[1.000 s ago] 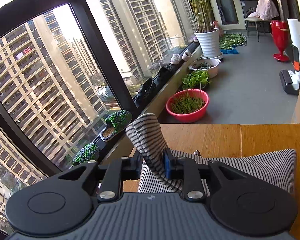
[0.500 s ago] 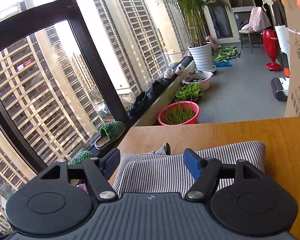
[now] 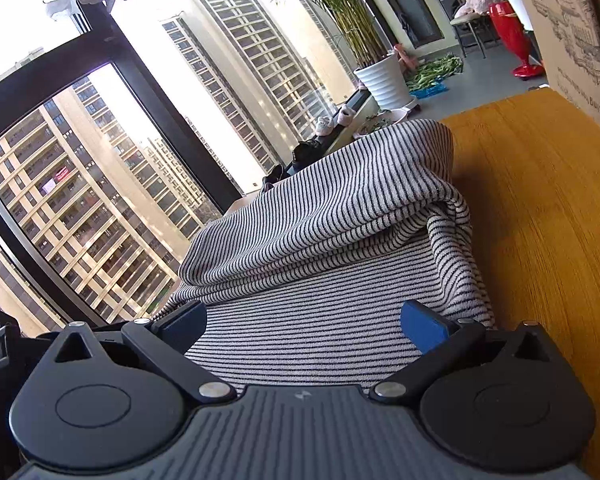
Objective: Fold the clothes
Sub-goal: 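Withdraw both open grippers from the folded shirt, then grasp the shirt edge with the left gripper while the right gripper grasps beside it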
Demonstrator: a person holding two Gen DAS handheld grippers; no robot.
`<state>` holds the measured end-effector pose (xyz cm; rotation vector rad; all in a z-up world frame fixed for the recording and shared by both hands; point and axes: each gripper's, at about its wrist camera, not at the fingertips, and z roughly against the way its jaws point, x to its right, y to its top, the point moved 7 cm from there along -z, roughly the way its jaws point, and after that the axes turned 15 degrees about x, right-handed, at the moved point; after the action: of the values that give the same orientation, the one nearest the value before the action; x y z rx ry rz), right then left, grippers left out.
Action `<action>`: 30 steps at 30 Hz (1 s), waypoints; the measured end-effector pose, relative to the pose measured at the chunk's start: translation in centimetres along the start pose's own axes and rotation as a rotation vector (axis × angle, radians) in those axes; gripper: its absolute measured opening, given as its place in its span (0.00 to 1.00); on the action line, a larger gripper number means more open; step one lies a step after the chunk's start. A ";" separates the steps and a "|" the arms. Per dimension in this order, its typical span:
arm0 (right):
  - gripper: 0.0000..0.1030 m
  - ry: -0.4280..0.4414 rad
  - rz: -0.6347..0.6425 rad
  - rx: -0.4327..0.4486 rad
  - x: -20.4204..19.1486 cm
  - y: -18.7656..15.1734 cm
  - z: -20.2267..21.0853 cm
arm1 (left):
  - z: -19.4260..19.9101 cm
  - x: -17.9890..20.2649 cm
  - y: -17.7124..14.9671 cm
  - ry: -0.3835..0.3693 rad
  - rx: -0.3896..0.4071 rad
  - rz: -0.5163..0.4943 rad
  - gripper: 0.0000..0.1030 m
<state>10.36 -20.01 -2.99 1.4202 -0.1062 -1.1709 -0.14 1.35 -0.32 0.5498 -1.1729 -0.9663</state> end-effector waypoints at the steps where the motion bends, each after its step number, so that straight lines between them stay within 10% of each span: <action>1: 1.00 0.008 -0.025 0.012 0.2 0.0 0.2 | -0.5 0.1 1.1 0.056 0.027 -0.049 0.72; 7: 1.00 0.040 -0.117 0.044 1.3 0.4 0.1 | -6.1 1.0 3.8 0.290 0.053 -0.350 0.72; 19: 1.00 0.049 -0.124 0.050 1.7 0.2 0.3 | -8.6 -0.9 1.3 0.283 -0.027 -0.296 0.67; 24: 1.00 0.050 -0.125 0.051 1.4 0.3 0.1 | -8.2 -0.7 1.5 0.174 -0.008 -0.241 0.23; 30: 1.00 0.051 -0.126 0.051 1.4 0.3 0.2 | -6.8 1.2 4.3 0.158 0.126 -0.363 0.20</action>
<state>11.13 -21.18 -3.52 1.5187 -0.0116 -1.2413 7.75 1.73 1.51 0.9466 -1.0147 -1.1369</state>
